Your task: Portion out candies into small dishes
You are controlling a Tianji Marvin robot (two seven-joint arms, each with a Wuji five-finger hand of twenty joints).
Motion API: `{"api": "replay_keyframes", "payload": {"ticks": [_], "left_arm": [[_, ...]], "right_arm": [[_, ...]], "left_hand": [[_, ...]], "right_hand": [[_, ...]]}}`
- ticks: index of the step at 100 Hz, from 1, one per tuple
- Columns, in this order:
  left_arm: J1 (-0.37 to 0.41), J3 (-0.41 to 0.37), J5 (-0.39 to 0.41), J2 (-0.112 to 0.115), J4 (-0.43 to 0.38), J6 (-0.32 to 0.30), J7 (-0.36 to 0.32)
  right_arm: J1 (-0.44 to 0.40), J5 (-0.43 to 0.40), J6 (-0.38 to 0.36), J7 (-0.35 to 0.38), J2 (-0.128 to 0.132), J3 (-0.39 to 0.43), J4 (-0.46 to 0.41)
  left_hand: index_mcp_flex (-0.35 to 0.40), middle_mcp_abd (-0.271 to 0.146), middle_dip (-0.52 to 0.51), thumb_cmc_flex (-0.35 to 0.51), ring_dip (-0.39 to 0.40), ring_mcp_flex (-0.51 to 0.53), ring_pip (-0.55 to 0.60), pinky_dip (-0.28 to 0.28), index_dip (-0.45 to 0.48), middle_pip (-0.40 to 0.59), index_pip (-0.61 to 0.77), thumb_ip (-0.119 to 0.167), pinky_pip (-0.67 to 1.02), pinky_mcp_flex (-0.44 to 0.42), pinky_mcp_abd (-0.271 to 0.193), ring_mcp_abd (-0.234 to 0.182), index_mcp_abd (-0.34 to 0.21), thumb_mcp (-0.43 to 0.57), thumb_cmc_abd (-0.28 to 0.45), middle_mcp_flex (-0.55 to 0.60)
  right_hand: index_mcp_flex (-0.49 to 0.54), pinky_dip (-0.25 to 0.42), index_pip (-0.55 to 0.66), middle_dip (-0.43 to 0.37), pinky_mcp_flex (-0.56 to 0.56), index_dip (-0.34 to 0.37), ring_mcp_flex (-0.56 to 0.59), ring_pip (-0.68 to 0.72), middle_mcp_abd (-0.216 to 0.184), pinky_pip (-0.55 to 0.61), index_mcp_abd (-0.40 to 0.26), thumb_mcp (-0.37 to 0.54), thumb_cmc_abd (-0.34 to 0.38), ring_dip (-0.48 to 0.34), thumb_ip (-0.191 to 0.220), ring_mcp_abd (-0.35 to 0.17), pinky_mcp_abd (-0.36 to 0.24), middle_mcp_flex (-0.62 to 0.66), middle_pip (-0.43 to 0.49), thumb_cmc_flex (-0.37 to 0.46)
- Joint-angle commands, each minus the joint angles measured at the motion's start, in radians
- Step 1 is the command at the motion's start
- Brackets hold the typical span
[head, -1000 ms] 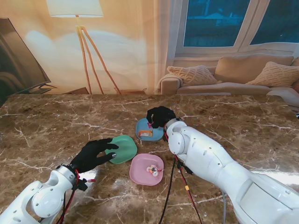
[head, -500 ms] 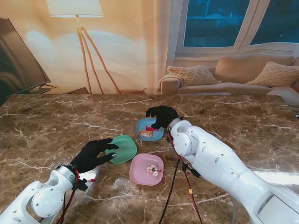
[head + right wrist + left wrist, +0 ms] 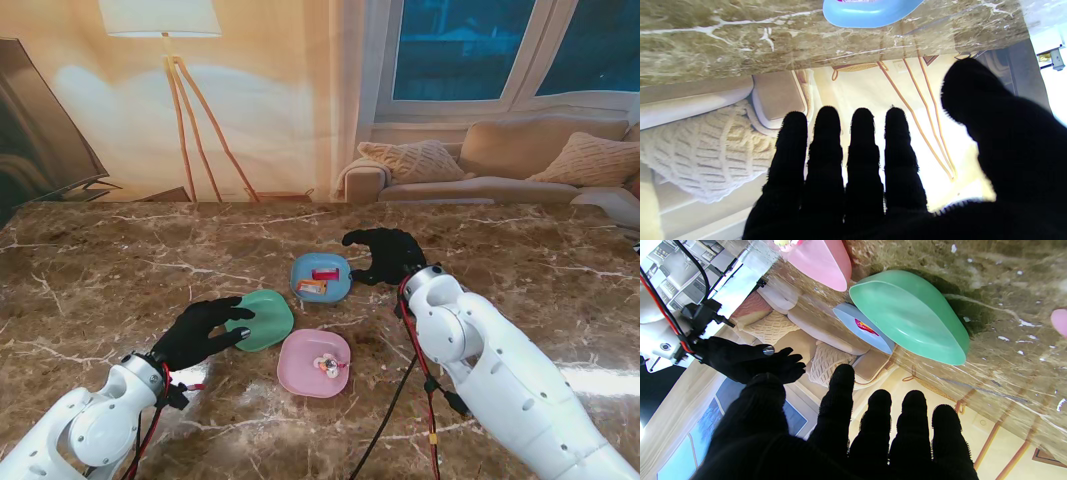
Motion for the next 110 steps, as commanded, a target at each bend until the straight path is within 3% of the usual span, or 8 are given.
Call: {"api": "replay_keyframes", "payload": {"ticks": [1,32,58,82,110], "left_arm": [[0.006,0.004,0.004,-0.001,0.002,0.002,0.005],[0.003,0.007,0.008,-0.002,0.007,-0.002,0.015],[0.002,0.011,0.011,-0.002,0.007,-0.004,0.016],[-0.001,0.019,0.01,-0.003,0.011,-0.003,0.021],[-0.001,0.023,0.015,-0.003,0.01,-0.001,0.024]], "right_arm": [[-0.052,0.011,0.001,0.005,0.016,0.016,-0.019],[-0.268,-0.044,0.001,-0.015,0.026,0.164,-0.156],[-0.397,-0.024,0.059,-0.103,0.009,0.211,-0.212],[-0.468,-0.018,0.059,-0.164,-0.002,0.238,-0.247],[-0.485,0.002,0.026,-0.196,-0.007,0.239,-0.23]], "left_hand": [[-0.024,-0.027,-0.004,0.022,-0.013,0.001,-0.01,-0.009,0.001,0.002,-0.019,-0.019,-0.022,-0.01,-0.005,-0.025,0.008,-0.011,0.024,0.009],[-0.031,-0.027,-0.005,0.02,-0.013,0.0,-0.01,-0.008,-0.005,0.002,-0.029,-0.019,-0.021,-0.011,-0.007,-0.025,0.013,-0.01,0.024,0.008],[-0.043,-0.025,-0.005,0.02,-0.013,0.0,-0.01,-0.007,-0.01,0.003,-0.036,-0.019,-0.018,-0.01,-0.007,-0.025,0.021,-0.009,0.023,0.007],[-0.067,-0.023,-0.005,0.019,-0.013,0.0,-0.008,-0.005,-0.02,0.003,-0.054,-0.017,-0.015,-0.009,-0.009,-0.023,0.035,-0.007,0.024,0.004],[-0.074,-0.023,-0.005,0.018,-0.013,-0.001,-0.008,-0.004,-0.024,0.003,-0.06,-0.017,-0.013,-0.009,-0.01,-0.022,0.036,-0.006,0.024,0.003]], "right_hand": [[-0.038,-0.031,-0.025,-0.022,-0.025,-0.017,-0.034,-0.013,0.008,-0.026,0.014,-0.026,0.023,-0.033,0.038,-0.07,-0.04,-0.035,-0.019,-0.042],[-0.069,-0.063,-0.061,-0.039,-0.069,-0.03,-0.096,-0.03,0.011,-0.069,0.025,-0.108,0.109,-0.049,0.056,-0.075,-0.061,-0.089,-0.046,-0.098],[-0.076,-0.069,-0.07,-0.043,-0.071,-0.032,-0.104,-0.029,0.017,-0.08,0.036,-0.131,0.135,-0.051,0.065,-0.074,-0.064,-0.099,-0.049,-0.099],[-0.087,-0.072,-0.08,-0.047,-0.077,-0.035,-0.114,-0.033,0.019,-0.088,0.038,-0.151,0.15,-0.053,0.069,-0.077,-0.067,-0.112,-0.055,-0.106],[-0.096,-0.073,-0.086,-0.049,-0.078,-0.033,-0.121,-0.036,0.017,-0.097,0.038,-0.168,0.16,-0.053,0.074,-0.077,-0.069,-0.122,-0.059,-0.109]]}}
